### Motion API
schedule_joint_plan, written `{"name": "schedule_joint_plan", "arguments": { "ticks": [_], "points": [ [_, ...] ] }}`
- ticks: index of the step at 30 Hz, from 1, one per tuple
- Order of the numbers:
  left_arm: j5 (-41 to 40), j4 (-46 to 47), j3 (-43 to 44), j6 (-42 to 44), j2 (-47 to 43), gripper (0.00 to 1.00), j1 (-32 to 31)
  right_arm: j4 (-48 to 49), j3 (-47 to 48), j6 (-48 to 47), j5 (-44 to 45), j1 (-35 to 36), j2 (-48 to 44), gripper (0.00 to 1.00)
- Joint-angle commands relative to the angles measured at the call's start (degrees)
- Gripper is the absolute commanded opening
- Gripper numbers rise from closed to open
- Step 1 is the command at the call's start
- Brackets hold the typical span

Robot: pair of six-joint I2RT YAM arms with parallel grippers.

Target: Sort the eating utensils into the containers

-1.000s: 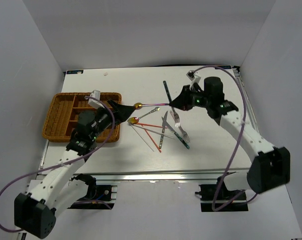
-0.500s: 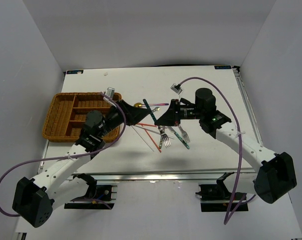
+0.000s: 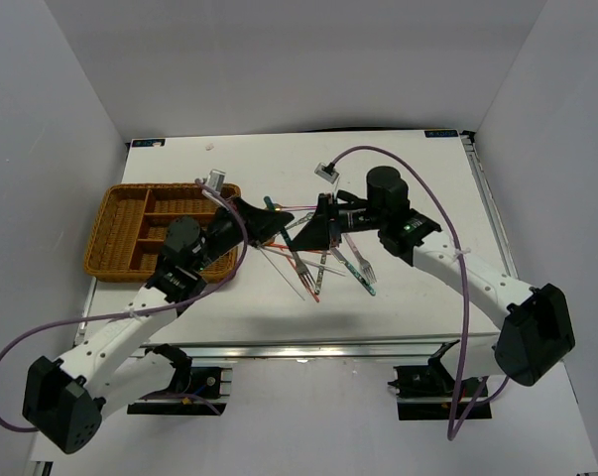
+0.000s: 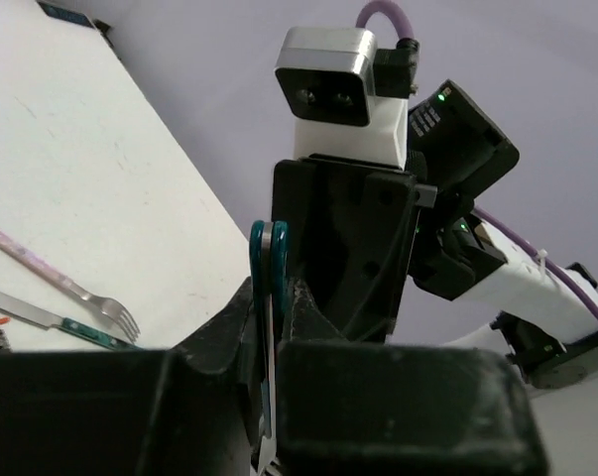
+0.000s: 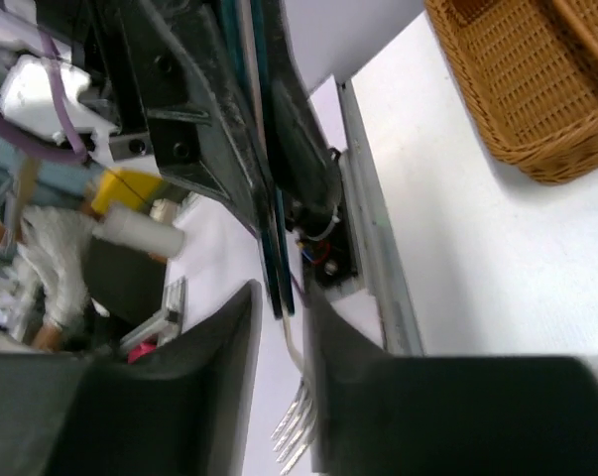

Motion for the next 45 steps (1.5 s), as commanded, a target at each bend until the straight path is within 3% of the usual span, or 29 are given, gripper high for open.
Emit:
{"name": "schedule_joint_plan", "arguments": {
  "ticks": [1, 2, 3, 4, 5, 7, 8, 9, 13, 17, 18, 19, 21, 34, 41, 45],
  "points": [
    [-7.76, -4.93, 0.02, 2.69, -6.25, 0.0, 0.13, -0.79, 2.18, -1.28, 1.85, -1.58, -3.6, 0.47],
    [-15.53, -11.92, 0.46, 3.13, -7.39, 0.0, 0.13, -1.84, 2.09, -2.07, 2.65, -2.29, -4.4, 0.64],
    [-20.31, -16.51, 2.29, 3.39, -9.06, 0.0, 0.13, -4.98, 2.0, -2.95, 3.78, -3.08, -5.28, 0.89],
    [-26.27, -21.43, 3.87, 3.4, -9.59, 0.0, 0.13, -7.1, 2.0, -5.57, 7.19, -4.91, -7.12, 0.89],
    [-38.08, -32.88, 5.8, 2.27, -9.6, 0.0, 0.21, -9.56, 2.18, -7.07, 9.83, -5.71, -8.27, 0.89],
    [-50.62, -45.67, 12.82, -1.33, -7.77, 0.0, 0.82, -17.04, 1.48, -11.37, 19.46, -7.56, -11.86, 0.89],
    [-56.25, -59.05, 15.55, -8.05, -6.62, 0.0, 1.53, -18.28, 0.61, -12.0, 22.31, -7.92, -13.45, 0.89],
    [-64.13, -63.54, 19.41, -10.29, -5.66, 0.0, 2.32, -19.33, -0.53, -12.18, 25.21, -8.44, -16.68, 0.89],
    [-73.96, -71.93, 20.5, -17.69, -5.82, 0.0, 8.71, -19.34, -7.3, -12.8, 35.95, -8.8, -24.35, 0.89],
    [-67.67, -71.41, 20.76, -12.35, -1.44, 0.0, 21.98, -23.81, -8.99, -15.86, 39.65, -8.97, -27.52, 0.89],
    [-60.25, -70.18, 20.33, -10.77, 0.14, 0.0, 25.06, -24.96, -8.72, -16.4, 39.92, -9.06, -27.61, 0.89],
    [-56.08, -68.78, 18.67, -8.23, 1.72, 0.0, 30.31, -26.62, -8.55, -16.93, 39.83, -9.06, -27.61, 0.89],
    [-49.83, -62.63, 16.47, -7.33, 5.51, 0.0, 34.12, -27.6, -8.54, -18.24, 39.48, -9.06, -27.61, 0.89],
    [-39.69, -45.75, 4.07, -9.07, 11.41, 0.03, 36.16, -26.2, -12.49, -20.53, 37.28, -9.06, -28.32, 0.89],
    [-39.69, -41.97, -2.17, -12.07, 8.25, 0.21, 36.25, -26.46, -12.85, -20.71, 39.04, -9.06, -26.65, 0.89],
    [-38.73, -40.03, -4.99, -12.95, 5.52, 0.54, 36.16, -27.51, -12.15, -20.54, 41.84, -9.06, -24.9, 0.89]
  ]
}}
